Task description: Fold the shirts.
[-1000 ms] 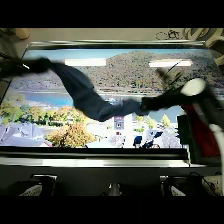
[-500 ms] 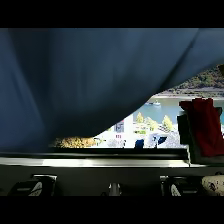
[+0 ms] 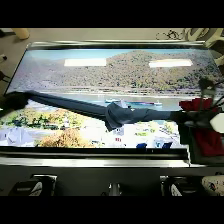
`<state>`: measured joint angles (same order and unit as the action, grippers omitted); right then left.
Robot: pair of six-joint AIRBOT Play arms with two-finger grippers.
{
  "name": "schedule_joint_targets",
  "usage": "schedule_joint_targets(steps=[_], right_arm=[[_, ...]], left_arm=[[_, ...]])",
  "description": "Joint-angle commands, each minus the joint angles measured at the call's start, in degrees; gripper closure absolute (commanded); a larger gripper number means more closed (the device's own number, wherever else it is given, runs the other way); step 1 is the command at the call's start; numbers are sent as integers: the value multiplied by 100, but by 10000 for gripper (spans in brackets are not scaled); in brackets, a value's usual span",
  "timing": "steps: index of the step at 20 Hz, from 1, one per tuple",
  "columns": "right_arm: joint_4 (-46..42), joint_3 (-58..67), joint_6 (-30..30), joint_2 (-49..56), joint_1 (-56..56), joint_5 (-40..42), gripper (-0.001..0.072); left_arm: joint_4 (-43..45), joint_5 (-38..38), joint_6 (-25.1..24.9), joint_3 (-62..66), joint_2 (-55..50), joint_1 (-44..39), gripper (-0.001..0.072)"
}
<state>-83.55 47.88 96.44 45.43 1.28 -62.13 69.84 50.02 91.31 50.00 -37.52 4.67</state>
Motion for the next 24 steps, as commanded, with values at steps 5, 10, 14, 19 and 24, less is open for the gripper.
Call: schedule_joint_targets(steps=[5, 10, 14, 19, 24], right_arm=[[758, 496, -522, 1305, 0, 981, 29], [1923, 1843, -737, 1397, -262, -1270, 44], [2192, 612, -476, 2310, -1298, -693, 23], [4249, 474, -1060, 3840, -1729, 422, 71], [4756, 514, -1064, 4347, -1744, 796, 629]], left_arm=[[-898, -1115, -466, -1504, -428, -358, 679], [-876, -1099, -765, -1475, -422, -332, 679], [-879, -1051, -758, -1475, -422, -332, 679], [-883, -848, -758, -1475, -409, -332, 679], [-883, -848, -763, -1460, -380, -332, 679]])
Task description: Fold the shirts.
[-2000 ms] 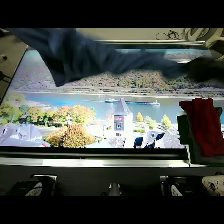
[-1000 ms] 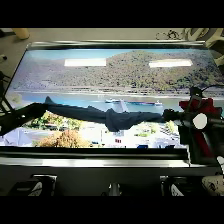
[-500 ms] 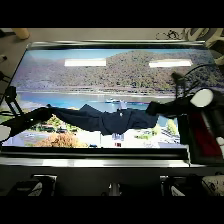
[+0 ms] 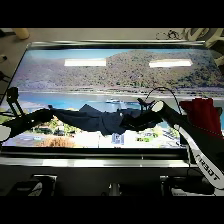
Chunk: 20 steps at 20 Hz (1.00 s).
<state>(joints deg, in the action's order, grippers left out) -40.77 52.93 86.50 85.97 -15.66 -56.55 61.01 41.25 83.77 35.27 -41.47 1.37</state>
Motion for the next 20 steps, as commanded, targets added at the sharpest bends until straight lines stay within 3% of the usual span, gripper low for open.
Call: schedule_joint_targets(steps=[1, 3, 5, 8, 11, 13, 15, 18, 20], right_arm=[[479, 140, -166, 221, 20, -79, 691], [256, 612, -579, -273, 254, -852, 692], [-295, 1344, -490, -1239, 645, -1392, 693], [-1246, 2531, 280, -2964, 1233, -1668, 694], [-2308, 2883, 1604, -4317, 1305, -2321, 693], [-2415, 2883, 2124, -4629, 1300, -3348, 693], [-2507, 2782, 2157, -4631, 1300, -3766, 693], [-2879, 1534, 1729, -4264, 1300, -3591, 692], [-2570, 291, 1220, -3718, 1300, -2608, 691]], left_arm=[[2, 28, -149, 94, 61, 0, 679], [74, 57, -686, 660, 245, 22, 679], [588, 330, -570, 1808, 461, 186, 680], [1281, 1231, -15, 4166, 645, 599, 680], [1364, 2409, 535, 5576, 651, 831, 680], [1333, 3449, 544, 5602, 647, 826, 680], [1121, 3718, 542, 5351, 599, 824, 680], [1130, 3738, 538, 3952, 442, 820, 679], [1034, 3526, 535, 2406, 262, 752, 679]])
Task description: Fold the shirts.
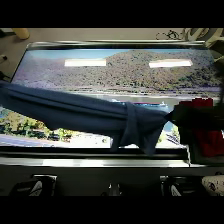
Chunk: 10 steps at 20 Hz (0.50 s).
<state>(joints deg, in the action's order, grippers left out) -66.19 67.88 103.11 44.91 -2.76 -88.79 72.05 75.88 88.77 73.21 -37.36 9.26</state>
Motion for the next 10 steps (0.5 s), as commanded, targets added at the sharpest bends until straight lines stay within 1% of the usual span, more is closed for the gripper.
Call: schedule_joint_targets(steps=[1, 2, 3, 4, 5, 6, 7, 8, 9, 10], right_arm=[[175, -1720, -737, 752, 11, 1410, 691], [446, -2107, -1032, 1204, 11, 2284, 691], [669, -2249, -1250, 1661, 11, 2927, 691], [861, -2203, -1300, 2153, 11, 3355, 691], [1047, -2076, -1311, 2535, 11, 3571, 689], [1259, -1834, -1482, 2837, 11, 3526, 630], [1360, -1519, -1718, 2979, 17, 3176, 369], [1344, -1106, -2063, 2979, 17, 2507, 39], [1204, -686, -2291, 2898, 15, 1687, 1], [857, -284, -2275, 2745, 15, 741, 1]], left_arm=[[-264, -328, 31, -2197, -254, -114, 679], [-588, -918, -116, -2920, -363, -221, 679], [-929, -1547, -249, -3460, -461, -332, 679], [-1276, -2177, -254, -3891, -560, -455, 679], [-1530, -2664, -256, -4131, -643, -553, 679], [-1668, -2970, -264, -4218, -706, -621, 678], [-1661, -3095, -275, -4172, -745, -647, 679], [-1657, -3091, -422, -4063, -750, -619, 679], [-1657, -3032, -603, -3930, -745, -584, 678], [-1657, -2940, -780, -3794, -745, -531, 678]])
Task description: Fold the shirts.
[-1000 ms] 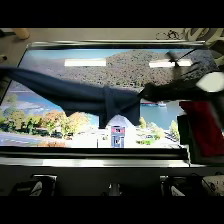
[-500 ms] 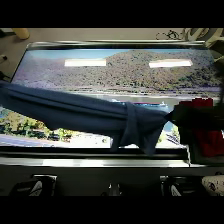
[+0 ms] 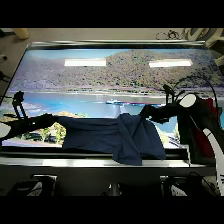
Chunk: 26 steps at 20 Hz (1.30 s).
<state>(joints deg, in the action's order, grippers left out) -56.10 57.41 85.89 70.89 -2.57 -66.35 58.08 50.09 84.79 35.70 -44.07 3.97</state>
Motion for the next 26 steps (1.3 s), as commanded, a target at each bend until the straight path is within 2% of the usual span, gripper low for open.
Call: schedule_joint_targets(steps=[1, 3, 6, 7, 10, 13, 15, 17, 19, 21, 23, 25, 26], right_arm=[[-396, 942, -457, -63, -4, -2146, 2], [-706, 544, -122, -656, -9, -2704, 16], [-920, -1360, 26, -1482, -11, -2503, 49], [-765, -1989, 26, -1604, -79, -2236, 81], [-601, -3069, 31, -1510, -734, -1062, 83], [-509, -3165, 356, -1172, -1266, -22, 106], [42, -3165, 310, -811, -1300, 337, 127], [719, -3163, -76, -435, -1300, 446, 211], [870, -3029, -151, -378, -1298, 452, 687], [798, -2448, -315, -730, -1298, -7, 692], [321, -1244, -205, -1552, -1274, -551, 692], [-734, 555, 363, -2485, -1032, -544, 693], [-1392, 1543, 457, -2848, -868, -404, 693]], left_arm=[[-256, -275, -487, 87, -74, 39, 679], [-184, -164, -538, 225, -72, 70, 678], [-107, -103, -538, 234, -79, 70, 678], [-109, -68, -535, 234, -79, 66, 678], [-109, 136, -535, 234, -76, 63, 678], [-109, 201, -535, 234, -76, 66, 678], [-109, 199, -535, 234, -76, 66, 678], [-107, 199, -535, 234, -79, 66, 678], [-52, 188, -542, 236, -76, 72, 678], [92, 223, -671, 380, -44, 72, 679], [216, 420, -898, 1099, 136, 70, 679], [549, 588, -890, 2378, 411, 72, 680], [802, 671, -793, 3141, 516, 72, 679]])
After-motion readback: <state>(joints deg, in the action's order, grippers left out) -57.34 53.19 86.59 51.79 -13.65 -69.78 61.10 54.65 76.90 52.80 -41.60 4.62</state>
